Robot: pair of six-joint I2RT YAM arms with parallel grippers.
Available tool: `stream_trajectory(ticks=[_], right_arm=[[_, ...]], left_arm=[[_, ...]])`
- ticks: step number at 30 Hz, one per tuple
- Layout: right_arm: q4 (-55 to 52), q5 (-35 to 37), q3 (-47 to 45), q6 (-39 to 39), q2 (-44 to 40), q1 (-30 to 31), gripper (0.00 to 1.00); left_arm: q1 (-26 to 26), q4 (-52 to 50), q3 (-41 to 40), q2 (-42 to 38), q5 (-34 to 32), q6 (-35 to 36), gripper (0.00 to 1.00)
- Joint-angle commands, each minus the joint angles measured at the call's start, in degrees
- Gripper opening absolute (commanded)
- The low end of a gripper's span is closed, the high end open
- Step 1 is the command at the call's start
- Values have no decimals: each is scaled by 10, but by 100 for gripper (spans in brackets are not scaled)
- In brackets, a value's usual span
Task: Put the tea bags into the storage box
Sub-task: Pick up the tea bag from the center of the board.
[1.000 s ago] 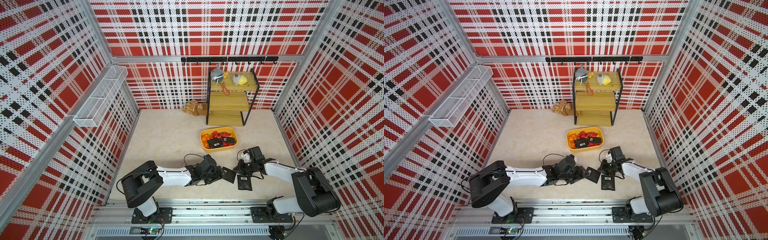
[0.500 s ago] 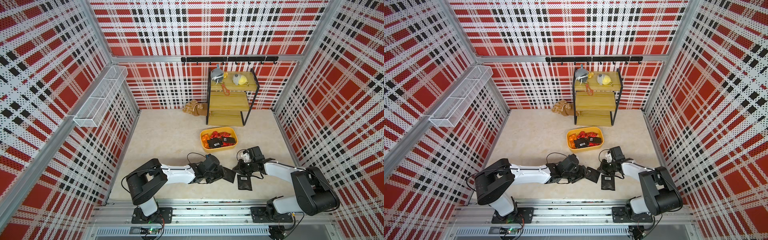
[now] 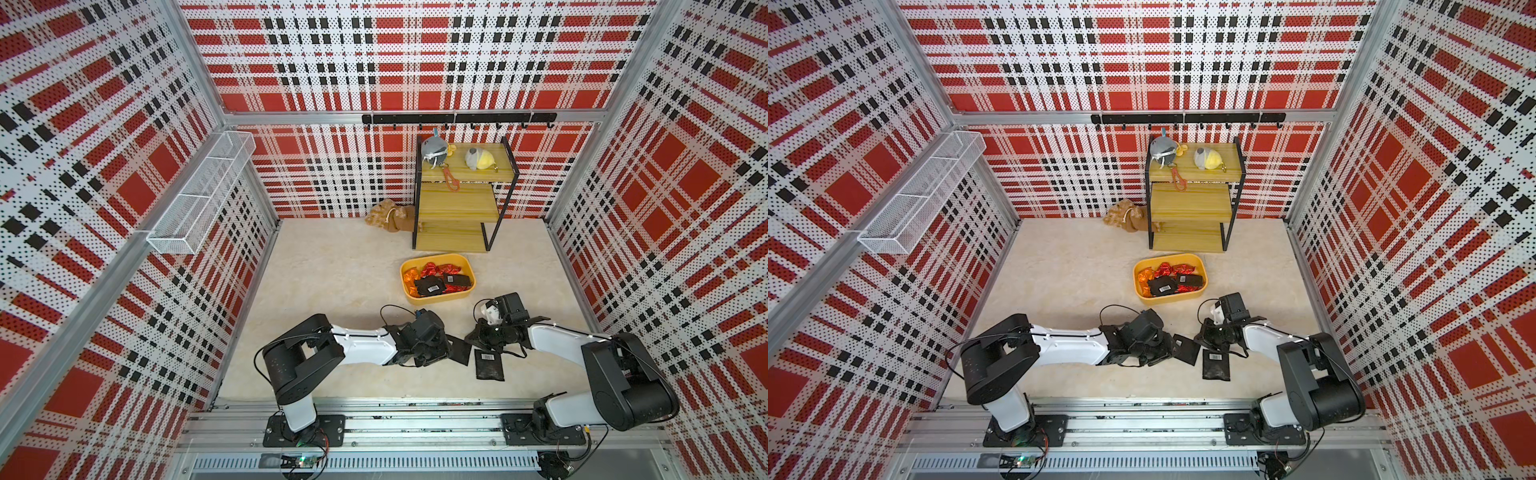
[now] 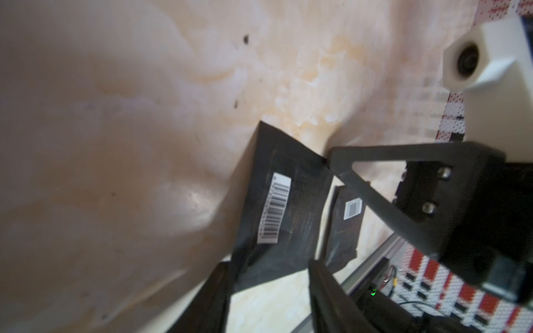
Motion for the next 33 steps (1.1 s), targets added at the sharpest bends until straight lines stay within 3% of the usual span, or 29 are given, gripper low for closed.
stream_trajectory(ticks=[1, 7, 11, 14, 15, 17, 22, 26, 33], right_arm=[[-29, 31, -8, -10, 23, 2, 0], [-31, 31, -6, -10, 23, 2, 0], [-34, 29, 1, -3, 12, 2, 0], [-51, 32, 18, 0, -7, 2, 4], [-59, 35, 25, 1, -14, 2, 9], [-77, 41, 41, 3, -35, -2, 32], [-135, 70, 79, 5, -93, -16, 55], [-172, 80, 93, 8, -140, -42, 59], [-210, 82, 47, 12, -197, -70, 59]], left_arm=[[2, 23, -10, -1, -1, 1, 40], [3, 31, -11, 4, 3, 0, 24], [5, 31, -10, 3, 5, 2, 0], [6, 32, -9, 1, 5, 4, 0], [6, 31, -9, 0, 4, 5, 0], [6, 31, -8, -4, 4, 7, 0], [13, 17, 8, -35, 4, 19, 0], [31, -9, 36, -67, 10, 38, 0], [107, -59, 105, -116, 34, 90, 0]])
